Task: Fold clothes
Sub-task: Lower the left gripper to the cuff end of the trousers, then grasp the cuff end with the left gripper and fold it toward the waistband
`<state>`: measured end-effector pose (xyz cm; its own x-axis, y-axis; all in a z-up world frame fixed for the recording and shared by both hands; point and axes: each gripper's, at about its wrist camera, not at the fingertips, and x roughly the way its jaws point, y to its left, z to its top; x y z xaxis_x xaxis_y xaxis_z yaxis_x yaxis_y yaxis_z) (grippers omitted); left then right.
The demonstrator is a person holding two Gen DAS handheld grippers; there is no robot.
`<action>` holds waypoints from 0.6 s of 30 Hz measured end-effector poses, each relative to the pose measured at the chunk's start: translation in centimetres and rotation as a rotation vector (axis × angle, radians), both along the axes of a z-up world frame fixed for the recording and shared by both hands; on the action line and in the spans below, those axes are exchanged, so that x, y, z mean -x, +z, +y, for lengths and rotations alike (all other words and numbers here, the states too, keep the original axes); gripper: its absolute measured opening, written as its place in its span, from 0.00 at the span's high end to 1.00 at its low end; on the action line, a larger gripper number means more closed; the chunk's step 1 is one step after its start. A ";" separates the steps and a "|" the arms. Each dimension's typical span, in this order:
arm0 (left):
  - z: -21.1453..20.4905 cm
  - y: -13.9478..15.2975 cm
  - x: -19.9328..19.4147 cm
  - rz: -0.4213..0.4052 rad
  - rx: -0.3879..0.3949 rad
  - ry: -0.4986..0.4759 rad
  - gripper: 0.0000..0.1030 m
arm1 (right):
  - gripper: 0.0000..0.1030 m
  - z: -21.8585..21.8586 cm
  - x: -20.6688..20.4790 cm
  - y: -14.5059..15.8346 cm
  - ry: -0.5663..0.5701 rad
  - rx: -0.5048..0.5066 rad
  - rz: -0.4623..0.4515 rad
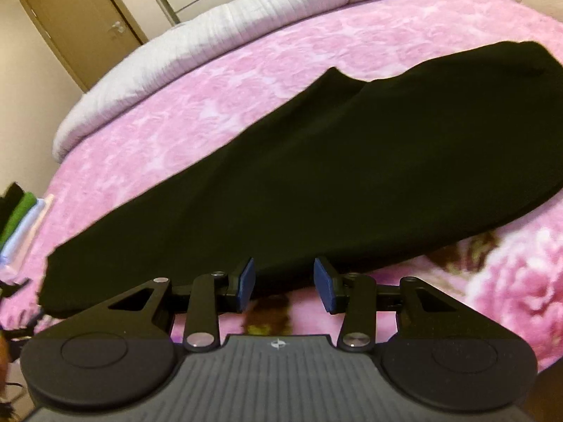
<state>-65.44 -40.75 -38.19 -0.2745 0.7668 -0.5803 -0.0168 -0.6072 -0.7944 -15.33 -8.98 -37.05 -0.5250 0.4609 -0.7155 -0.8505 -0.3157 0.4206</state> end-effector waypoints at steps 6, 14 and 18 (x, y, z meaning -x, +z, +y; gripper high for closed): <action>0.2 -0.4 0.3 0.023 -0.010 -0.005 0.69 | 0.57 0.0 1.2 0.2 0.044 0.006 0.054; -0.5 1.7 -1.3 0.187 0.002 -0.097 1.00 | 0.61 0.3 0.8 -0.1 0.020 0.026 0.089; -0.5 0.8 -1.6 0.244 0.089 -0.142 1.00 | 0.61 0.2 0.1 0.0 0.000 0.019 0.086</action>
